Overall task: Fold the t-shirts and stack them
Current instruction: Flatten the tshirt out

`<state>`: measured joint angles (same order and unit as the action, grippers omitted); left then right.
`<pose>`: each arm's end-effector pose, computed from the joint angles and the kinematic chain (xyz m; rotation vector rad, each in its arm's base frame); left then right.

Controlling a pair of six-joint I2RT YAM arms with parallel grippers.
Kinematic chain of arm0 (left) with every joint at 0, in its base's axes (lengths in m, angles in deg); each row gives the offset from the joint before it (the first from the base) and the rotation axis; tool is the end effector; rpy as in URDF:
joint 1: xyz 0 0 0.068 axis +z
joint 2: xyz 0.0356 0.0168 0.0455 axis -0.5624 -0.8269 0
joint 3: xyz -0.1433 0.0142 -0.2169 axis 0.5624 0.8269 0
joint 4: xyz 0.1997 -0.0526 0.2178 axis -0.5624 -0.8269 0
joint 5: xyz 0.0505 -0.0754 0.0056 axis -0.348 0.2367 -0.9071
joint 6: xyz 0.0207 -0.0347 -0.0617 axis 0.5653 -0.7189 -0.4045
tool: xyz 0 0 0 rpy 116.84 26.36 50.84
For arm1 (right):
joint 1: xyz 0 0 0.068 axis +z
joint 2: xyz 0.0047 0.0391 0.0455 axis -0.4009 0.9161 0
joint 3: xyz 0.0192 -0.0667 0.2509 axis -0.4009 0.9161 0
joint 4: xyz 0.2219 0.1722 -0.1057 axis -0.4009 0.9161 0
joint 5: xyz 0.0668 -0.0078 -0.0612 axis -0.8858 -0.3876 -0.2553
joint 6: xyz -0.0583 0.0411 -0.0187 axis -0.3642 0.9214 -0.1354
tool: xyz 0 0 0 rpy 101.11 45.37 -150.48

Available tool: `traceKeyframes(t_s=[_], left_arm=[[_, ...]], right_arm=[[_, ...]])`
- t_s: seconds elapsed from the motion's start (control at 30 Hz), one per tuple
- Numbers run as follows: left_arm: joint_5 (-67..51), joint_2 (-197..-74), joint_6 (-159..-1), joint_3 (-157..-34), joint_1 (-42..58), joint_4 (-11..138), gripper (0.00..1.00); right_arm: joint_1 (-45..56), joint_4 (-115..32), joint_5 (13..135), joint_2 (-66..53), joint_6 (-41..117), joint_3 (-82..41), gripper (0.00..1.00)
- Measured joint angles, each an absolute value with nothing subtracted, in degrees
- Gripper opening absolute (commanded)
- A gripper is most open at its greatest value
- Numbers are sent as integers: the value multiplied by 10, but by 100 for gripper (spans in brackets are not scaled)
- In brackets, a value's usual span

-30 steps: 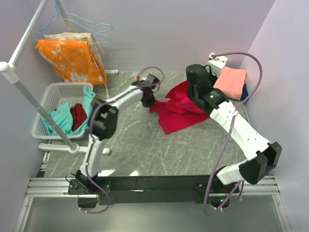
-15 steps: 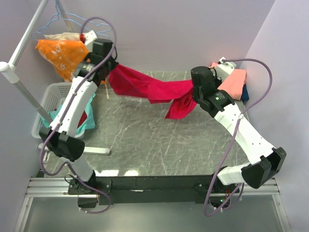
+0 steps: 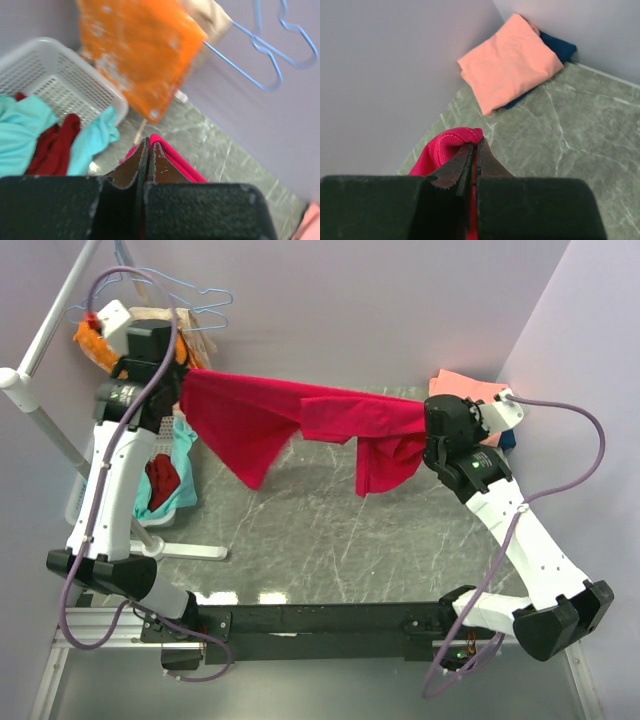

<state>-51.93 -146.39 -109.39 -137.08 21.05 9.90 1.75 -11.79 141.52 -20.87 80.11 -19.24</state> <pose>0.3447 -0.0437 0.4965 -0.8311 1.7206 -0.0123 0.2893 0.0785 0.3977 0.9533 1.4956 -0.0950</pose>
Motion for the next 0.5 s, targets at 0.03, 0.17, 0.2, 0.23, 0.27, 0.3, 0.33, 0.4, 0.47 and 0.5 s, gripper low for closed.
traceKeyframes(t_s=[0.03,0.17,0.2,0.23,0.27,0.3,0.33,0.4,0.47,0.5], left_arm=[[-519,-1458,-1096,-1370,224,94,1],[-489,-1441,-1117,-1361,261,85,1],[-480,-1440,-1121,-1358,264,82,1],[-470,-1439,-1124,-1356,266,82,1],[-460,-1438,-1126,-1352,267,82,1],[-449,-1438,-1129,-1347,268,82,1],[-440,-1438,-1130,-1341,268,82,1],[-425,-1438,-1131,-1327,269,82,1],[-413,-1438,-1130,-1315,270,82,1],[-407,-1438,-1129,-1310,271,82,1]], right_arm=[[8,-111,1410,-208,815,-188,0],[-20,-89,1388,-208,862,-183,0],[-23,-86,1384,-209,869,-183,0],[-24,-83,1382,-209,873,-183,0],[-27,-79,1382,-210,878,-183,0],[-28,-76,1381,-210,881,-183,0],[-30,-72,1379,-212,884,-183,0],[-33,-65,1376,-215,889,-181,0],[-34,-57,1371,-221,893,-178,0],[-34,-55,1369,-224,893,-175,0]])
